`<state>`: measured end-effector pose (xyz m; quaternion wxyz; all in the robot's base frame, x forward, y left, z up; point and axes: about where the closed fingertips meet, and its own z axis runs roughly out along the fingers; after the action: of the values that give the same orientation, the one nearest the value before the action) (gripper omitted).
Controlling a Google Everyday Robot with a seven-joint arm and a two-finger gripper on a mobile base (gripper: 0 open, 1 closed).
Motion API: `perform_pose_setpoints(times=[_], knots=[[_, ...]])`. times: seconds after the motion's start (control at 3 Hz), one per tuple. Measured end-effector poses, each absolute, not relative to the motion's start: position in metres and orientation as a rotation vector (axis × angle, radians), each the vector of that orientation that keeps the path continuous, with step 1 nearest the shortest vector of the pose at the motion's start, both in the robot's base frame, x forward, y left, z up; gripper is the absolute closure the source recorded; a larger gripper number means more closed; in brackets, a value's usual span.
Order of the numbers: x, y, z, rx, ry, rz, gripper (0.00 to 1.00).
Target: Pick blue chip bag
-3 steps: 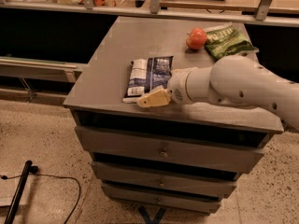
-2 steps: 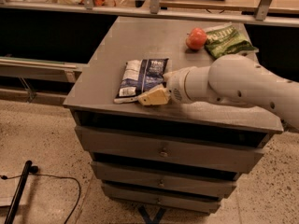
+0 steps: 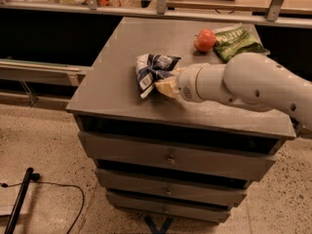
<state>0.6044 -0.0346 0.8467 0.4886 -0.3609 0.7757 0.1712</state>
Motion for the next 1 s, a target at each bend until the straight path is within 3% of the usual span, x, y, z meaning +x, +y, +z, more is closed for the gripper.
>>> perform_pose_setpoints(times=[0.33,1.0], knots=[[0.609,-0.036,0.875,-0.870,1.769,0.448,1.00],[0.608,-0.052,0.915,-1.027,1.570,0.535,1.00]])
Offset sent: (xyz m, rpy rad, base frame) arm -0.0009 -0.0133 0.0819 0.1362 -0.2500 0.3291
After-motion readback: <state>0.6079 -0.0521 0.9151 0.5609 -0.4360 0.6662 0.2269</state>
